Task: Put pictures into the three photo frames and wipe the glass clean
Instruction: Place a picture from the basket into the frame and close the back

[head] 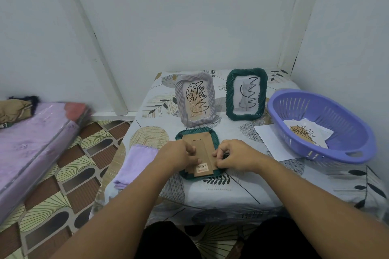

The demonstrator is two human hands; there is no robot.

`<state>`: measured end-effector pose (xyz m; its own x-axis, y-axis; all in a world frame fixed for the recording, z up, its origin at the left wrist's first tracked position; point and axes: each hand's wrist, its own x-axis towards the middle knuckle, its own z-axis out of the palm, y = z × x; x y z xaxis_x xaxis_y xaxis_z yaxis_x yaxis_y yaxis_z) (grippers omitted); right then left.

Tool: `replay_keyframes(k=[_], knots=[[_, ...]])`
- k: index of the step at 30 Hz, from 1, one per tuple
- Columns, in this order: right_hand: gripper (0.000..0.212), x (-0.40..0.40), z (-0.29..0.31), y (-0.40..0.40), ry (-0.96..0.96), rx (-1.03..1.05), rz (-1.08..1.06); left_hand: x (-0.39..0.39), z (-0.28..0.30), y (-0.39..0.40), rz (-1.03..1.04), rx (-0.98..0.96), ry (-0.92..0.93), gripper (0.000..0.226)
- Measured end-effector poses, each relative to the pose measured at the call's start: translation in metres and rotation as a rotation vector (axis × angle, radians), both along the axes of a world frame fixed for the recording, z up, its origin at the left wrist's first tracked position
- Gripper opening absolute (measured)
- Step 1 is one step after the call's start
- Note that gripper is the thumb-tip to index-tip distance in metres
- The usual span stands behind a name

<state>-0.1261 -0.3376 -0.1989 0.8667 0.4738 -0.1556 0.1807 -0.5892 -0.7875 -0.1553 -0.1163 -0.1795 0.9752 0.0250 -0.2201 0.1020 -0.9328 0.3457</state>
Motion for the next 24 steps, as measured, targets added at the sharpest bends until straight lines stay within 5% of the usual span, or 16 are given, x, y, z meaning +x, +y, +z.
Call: replay_keyframes(k=[10,18,24], knots=[[0.004,0.003,0.003,0.005,-0.154,0.080,-0.293,-0.008,-0.001,0.001,0.026,-0.107,-0.092,0.048],[0.036,0.005,0.005,0.006,0.085,-0.011,-0.408,-0.016,-0.007,0.009,0.236,-0.045,-0.153,0.040],[0.027,0.005,0.008,0.015,0.337,0.210,-0.500,-0.014,-0.007,0.004,0.251,-0.075,-0.136,0.025]])
